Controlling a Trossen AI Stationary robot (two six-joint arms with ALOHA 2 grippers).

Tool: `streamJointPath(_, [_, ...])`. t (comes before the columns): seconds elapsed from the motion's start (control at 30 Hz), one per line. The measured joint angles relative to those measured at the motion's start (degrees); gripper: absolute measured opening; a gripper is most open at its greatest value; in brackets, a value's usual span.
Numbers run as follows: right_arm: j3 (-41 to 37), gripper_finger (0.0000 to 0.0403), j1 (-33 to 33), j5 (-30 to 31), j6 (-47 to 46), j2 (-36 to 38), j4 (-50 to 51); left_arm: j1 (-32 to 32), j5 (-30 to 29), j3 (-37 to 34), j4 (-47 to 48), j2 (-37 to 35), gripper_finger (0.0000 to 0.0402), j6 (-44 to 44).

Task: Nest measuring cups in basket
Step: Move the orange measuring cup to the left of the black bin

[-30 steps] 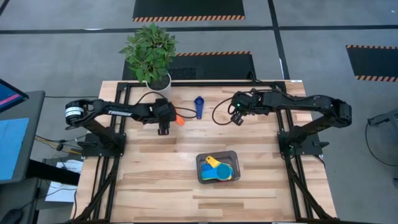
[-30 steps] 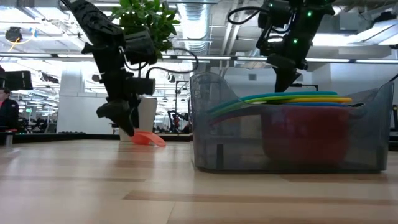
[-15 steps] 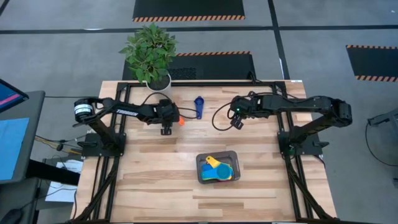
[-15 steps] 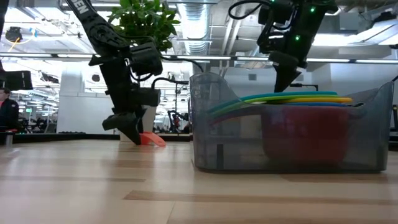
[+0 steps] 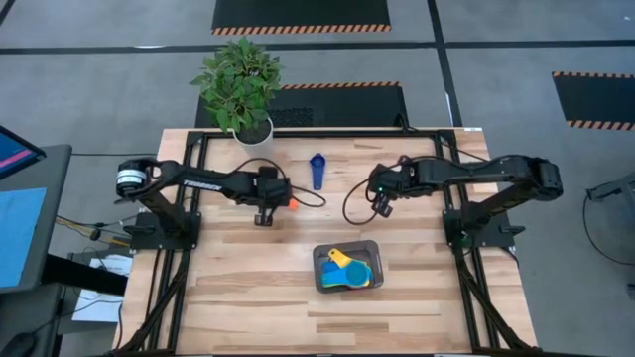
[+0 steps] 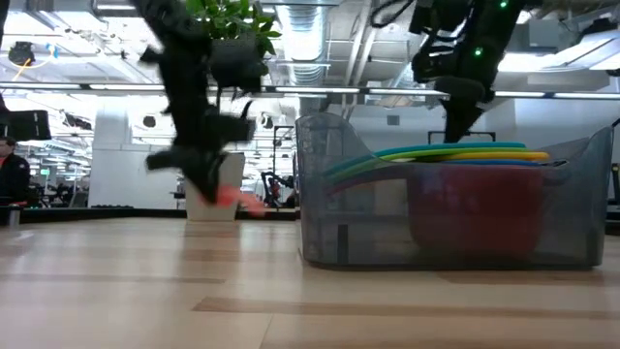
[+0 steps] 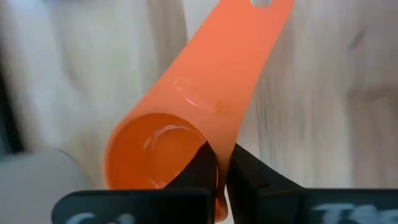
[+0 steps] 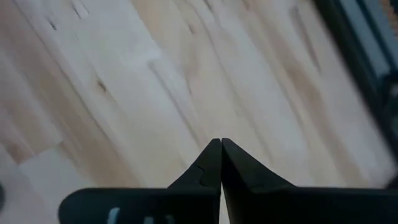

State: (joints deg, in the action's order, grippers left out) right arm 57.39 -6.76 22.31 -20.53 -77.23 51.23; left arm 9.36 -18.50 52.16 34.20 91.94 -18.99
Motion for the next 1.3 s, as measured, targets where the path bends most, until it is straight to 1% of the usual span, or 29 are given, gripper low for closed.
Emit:
streamJointPath(0.07, [0.00,0.0029,1.33,0.01,-5.72,0.00,3.06,-2.27,-1.09,4.64,4.00,-0.07,0.0002,-0.47])
streamJointPath(0.13, [-0.02,0.0028,3.09,0.01,-11.10,-0.02,6.41,-4.62,-0.05,8.86,7.79,-0.09,0.0002,-3.20])
streamJointPath(0.23, [-0.62,0.0022,6.54,0.01,-17.35,-0.01,10.50,-8.44,0.49,12.92,12.75,-0.13,0.0002,-6.89])
streamJointPath(0.3, [-1.25,0.0017,9.26,-0.05,-20.68,-0.06,12.67,-10.98,0.76,14.08,16.83,-0.13,0.0001,-11.00])
streamJointPath(0.4, [-2.27,0.0014,13.59,-0.18,-25.78,-0.04,14.44,-15.08,0.59,14.41,19.40,-0.15,0.0001,-21.86])
streamJointPath(0.5, [-3.65,0.0019,18.12,-1.52,-31.57,-0.04,14.20,-19.37,-0.44,14.11,18.51,-0.09,0.0001,-31.43])
streamJointPath(0.6, [-5.16,0.0028,22.91,-2.83,-38.90,-0.04,13.98,-22.59,-0.72,13.54,17.40,-0.07,0.0000,-37.53])
streamJointPath(0.7, [-6.03,0.0030,27.64,-3.47,-46.02,-0.04,13.13,-24.88,2.23,12.46,13.13,-0.02,0.0000,-38.87])
streamJointPath(0.8, [-6.34,0.0025,31.78,-3.29,-51.15,-0.04,11.34,-27.21,7.16,11.03,9.03,-0.02,0.0000,-41.48])
streamJointPath(0.87, [-6.34,0.0020,33.97,-3.09,-53.34,-0.02,9.96,-28.75,9.34,10.03,6.60,0.00,0.0000,-43.00])
streamJointPath(1.03, [-6.34,0.0015,37.98,-2.86,-56.43,-0.02,5.13,-33.01,12.24,7.24,3.11,0.93,0.0000,-43.41])
streamJointPath(1.1, [-6.34,0.0019,39.01,-2.70,-57.53,-0.02,3.02,-34.69,12.28,6.74,2.91,3.16,0.0000,-42.76])
streamJointPath(1.2, [-6.32,0.0027,39.93,-2.61,-57.97,-0.02,-0.45,-36.57,11.78,7.00,3.23,8.37,0.0000,-42.97])
streamJointPath(1.23, [-6.32,0.0029,40.09,-2.61,-57.83,-0.02,-1.71,-36.91,10.66,7.02,3.50,9.70,0.0000,-43.39])
streamJointPath(1.3, [-6.29,0.0031,40.21,-2.59,-57.24,0.00,-3.46,-37.63,6.29,7.35,3.18,11.05,0.0000,-42.88])
